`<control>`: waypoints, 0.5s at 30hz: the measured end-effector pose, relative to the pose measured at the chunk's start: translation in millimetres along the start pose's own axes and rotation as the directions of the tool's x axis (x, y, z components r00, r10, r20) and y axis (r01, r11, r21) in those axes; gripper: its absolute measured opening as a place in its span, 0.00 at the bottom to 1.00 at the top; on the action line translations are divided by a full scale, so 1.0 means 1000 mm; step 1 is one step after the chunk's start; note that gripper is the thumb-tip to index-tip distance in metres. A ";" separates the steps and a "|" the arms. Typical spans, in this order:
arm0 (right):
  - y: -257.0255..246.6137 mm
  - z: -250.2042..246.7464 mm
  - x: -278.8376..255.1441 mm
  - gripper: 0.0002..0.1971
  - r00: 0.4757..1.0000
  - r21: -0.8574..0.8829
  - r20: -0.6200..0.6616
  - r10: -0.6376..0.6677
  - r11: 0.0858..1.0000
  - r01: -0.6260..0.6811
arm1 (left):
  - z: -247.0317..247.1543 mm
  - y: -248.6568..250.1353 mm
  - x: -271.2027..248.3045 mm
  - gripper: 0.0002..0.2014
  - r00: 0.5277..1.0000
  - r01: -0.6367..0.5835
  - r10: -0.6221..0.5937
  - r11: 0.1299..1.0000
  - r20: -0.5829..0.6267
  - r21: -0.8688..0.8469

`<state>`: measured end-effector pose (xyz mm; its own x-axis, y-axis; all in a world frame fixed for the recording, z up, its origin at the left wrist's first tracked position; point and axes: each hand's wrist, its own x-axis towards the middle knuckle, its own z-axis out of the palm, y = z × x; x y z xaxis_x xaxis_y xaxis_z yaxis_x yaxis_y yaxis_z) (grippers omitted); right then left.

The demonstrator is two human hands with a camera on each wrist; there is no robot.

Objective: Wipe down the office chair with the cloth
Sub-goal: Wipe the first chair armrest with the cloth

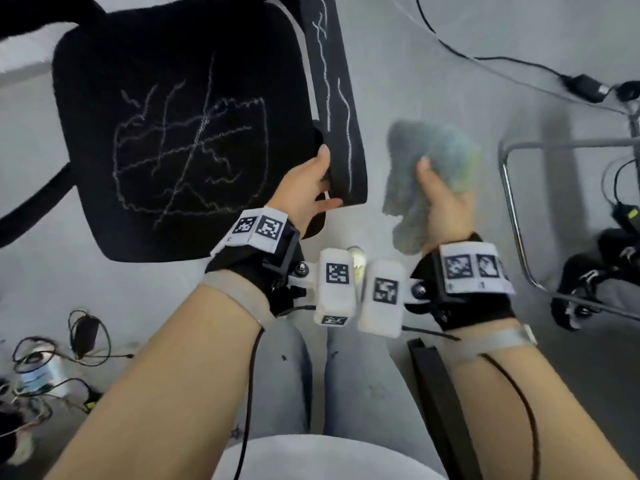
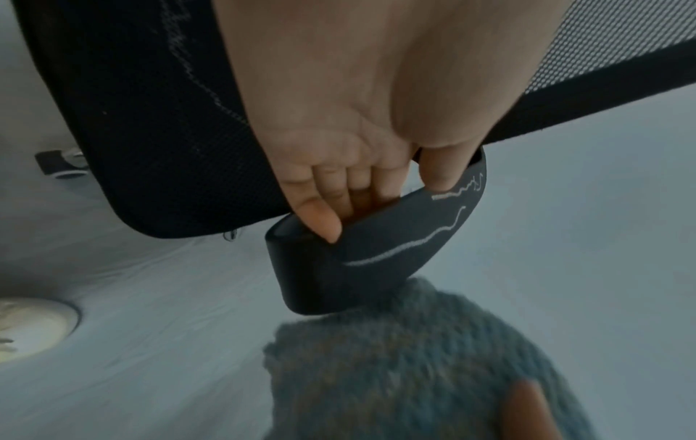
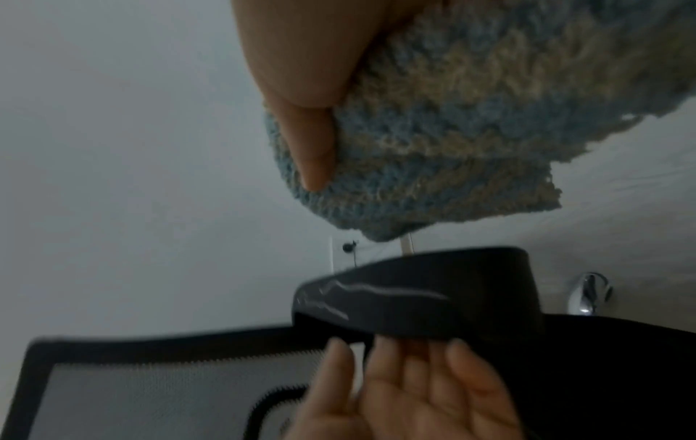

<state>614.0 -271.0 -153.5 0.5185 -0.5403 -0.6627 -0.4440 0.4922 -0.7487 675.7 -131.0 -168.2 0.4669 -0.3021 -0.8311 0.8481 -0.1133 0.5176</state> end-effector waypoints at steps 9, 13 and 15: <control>0.042 0.016 -0.012 0.15 0.829 -0.232 0.558 -0.033 0.953 0.194 | -0.015 -0.015 -0.016 0.26 0.996 0.047 -0.046 0.999 -0.072 0.002; 0.066 0.013 -0.025 0.08 0.805 -0.311 0.590 -0.055 0.905 0.290 | -0.037 -0.032 -0.033 0.35 0.994 0.105 -0.106 0.994 0.027 0.032; 0.073 0.010 -0.027 0.08 0.818 -0.473 0.570 -0.074 0.784 0.401 | -0.046 -0.040 -0.039 0.38 0.989 0.131 -0.133 0.991 0.063 0.039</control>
<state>575.1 -213.6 -189.9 0.8738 -0.0895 -0.4779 -0.4862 -0.1536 -0.8602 635.5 -70.9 -166.1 0.3333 -0.3433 -0.8781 0.8914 -0.1887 0.4121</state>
